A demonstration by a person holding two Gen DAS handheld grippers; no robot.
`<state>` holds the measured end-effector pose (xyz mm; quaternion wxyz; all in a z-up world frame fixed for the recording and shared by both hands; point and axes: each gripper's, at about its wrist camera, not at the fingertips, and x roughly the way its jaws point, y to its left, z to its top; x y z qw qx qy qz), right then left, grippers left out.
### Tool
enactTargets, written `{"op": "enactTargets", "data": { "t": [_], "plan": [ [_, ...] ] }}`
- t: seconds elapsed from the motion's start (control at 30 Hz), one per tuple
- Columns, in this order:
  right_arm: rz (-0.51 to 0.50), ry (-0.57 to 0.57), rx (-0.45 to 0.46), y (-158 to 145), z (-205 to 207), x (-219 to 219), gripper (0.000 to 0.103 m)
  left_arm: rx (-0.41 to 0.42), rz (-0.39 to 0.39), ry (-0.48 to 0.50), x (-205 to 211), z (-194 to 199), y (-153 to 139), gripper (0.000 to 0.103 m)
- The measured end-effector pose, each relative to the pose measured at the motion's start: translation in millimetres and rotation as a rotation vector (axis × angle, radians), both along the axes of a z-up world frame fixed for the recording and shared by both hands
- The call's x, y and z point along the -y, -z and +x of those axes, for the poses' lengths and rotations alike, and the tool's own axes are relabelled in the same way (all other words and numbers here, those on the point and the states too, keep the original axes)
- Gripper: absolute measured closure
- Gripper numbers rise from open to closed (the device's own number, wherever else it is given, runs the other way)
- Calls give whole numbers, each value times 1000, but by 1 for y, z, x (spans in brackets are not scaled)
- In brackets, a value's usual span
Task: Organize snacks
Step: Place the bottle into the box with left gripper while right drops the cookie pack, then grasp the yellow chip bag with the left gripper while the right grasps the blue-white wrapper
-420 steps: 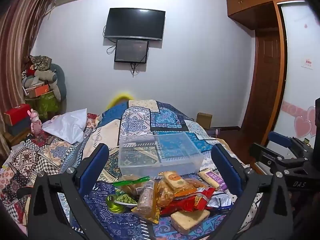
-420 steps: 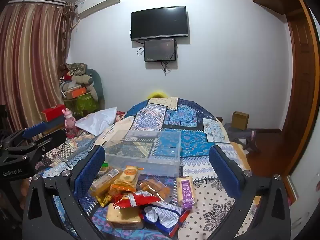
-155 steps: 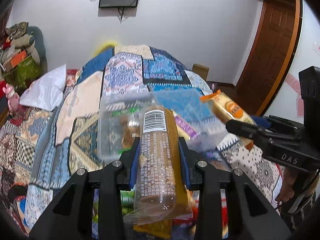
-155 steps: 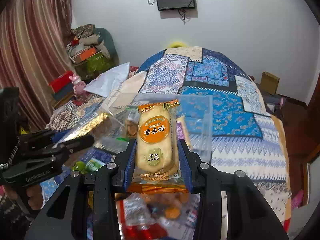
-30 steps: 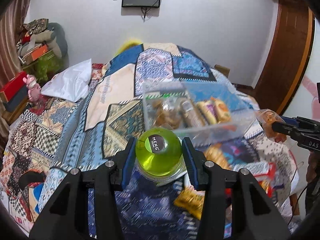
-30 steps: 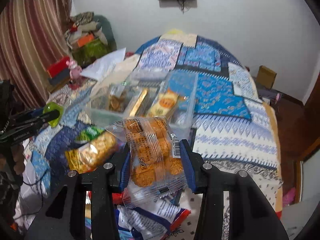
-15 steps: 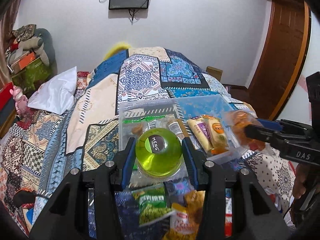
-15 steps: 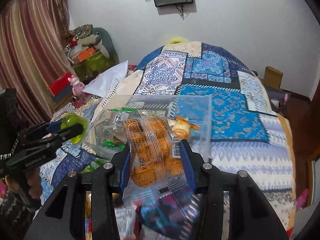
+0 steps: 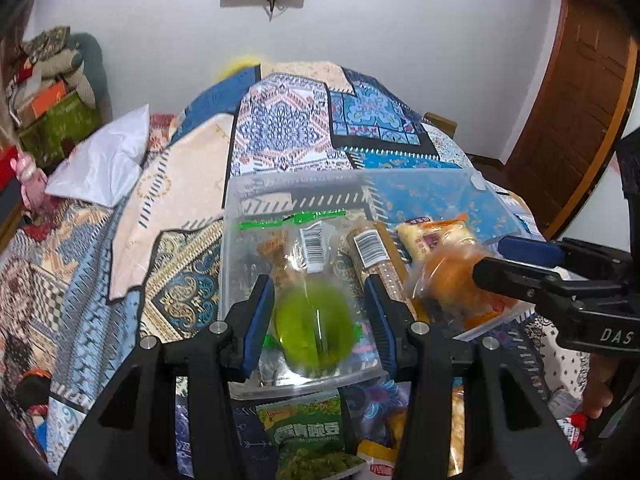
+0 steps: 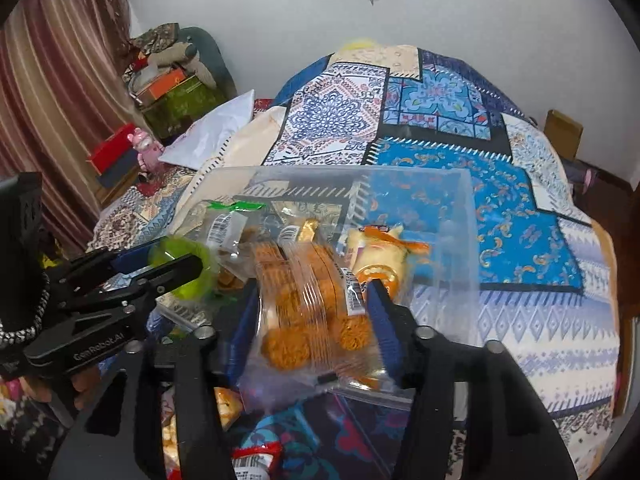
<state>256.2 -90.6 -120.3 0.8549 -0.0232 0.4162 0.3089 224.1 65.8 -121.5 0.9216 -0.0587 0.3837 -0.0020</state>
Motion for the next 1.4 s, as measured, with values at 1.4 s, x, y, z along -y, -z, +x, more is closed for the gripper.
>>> {"op": "enactTargets", "data": {
  "t": [1.4],
  "plan": [
    [-117,48,13,31,-142,94,26,-187,0,33,28,-138,47,43]
  ]
}}
